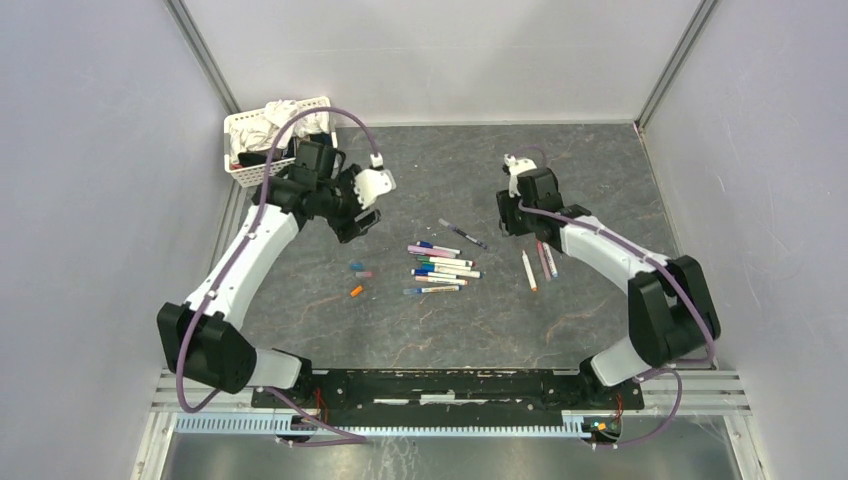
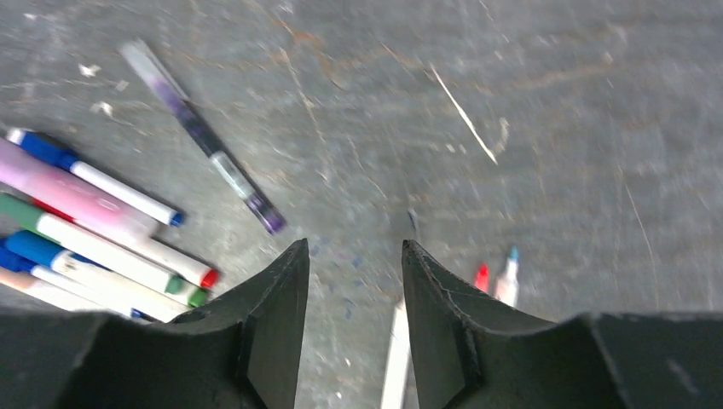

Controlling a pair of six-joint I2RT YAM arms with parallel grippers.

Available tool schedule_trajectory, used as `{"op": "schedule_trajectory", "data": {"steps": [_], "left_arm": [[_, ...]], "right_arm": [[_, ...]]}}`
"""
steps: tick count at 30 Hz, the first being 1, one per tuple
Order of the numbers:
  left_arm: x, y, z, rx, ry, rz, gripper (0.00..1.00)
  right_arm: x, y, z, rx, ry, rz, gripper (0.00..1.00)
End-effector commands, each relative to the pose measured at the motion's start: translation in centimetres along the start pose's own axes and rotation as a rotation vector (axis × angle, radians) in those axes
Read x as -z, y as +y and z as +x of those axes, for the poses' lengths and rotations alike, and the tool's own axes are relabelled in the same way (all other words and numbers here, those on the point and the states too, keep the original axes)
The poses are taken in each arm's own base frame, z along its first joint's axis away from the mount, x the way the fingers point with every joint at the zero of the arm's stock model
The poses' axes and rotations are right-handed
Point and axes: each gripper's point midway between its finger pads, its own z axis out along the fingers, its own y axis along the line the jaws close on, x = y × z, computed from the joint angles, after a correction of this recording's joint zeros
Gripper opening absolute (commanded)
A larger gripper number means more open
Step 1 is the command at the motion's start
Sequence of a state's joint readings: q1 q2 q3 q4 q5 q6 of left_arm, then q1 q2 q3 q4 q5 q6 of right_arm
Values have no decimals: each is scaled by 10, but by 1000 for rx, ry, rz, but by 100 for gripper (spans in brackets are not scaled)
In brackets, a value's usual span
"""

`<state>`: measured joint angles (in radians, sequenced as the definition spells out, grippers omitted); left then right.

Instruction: Open the pen caps

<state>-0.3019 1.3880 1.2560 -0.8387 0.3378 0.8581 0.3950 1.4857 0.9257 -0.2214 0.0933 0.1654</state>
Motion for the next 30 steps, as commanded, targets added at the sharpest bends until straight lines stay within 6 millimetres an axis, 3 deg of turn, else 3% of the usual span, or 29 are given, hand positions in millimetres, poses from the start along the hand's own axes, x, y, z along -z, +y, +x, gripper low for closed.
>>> {"op": "schedule_trajectory", "data": {"steps": [1, 2, 3, 11, 19, 30], "left_arm": [[53, 14, -26, 99, -30, -107, 84], [59, 16, -30, 121, -44, -129, 97], [67, 20, -33, 136, -57, -168, 99], [95, 21, -42, 179, -127, -268, 100], [92, 2, -49, 175, -147, -149, 100], [66, -30, -30, 128, -115, 10, 100]], "right_arm": [[-19, 41, -23, 89, -9, -203, 49], [-23, 50, -24, 113, 0, -237, 49], [-27, 59, -24, 137, 12, -264, 49], [-58, 107, -15, 242, 74, -365, 49], [-85, 98, 3, 274, 138, -291, 45], [-87, 87, 28, 292, 161, -261, 35]]}}
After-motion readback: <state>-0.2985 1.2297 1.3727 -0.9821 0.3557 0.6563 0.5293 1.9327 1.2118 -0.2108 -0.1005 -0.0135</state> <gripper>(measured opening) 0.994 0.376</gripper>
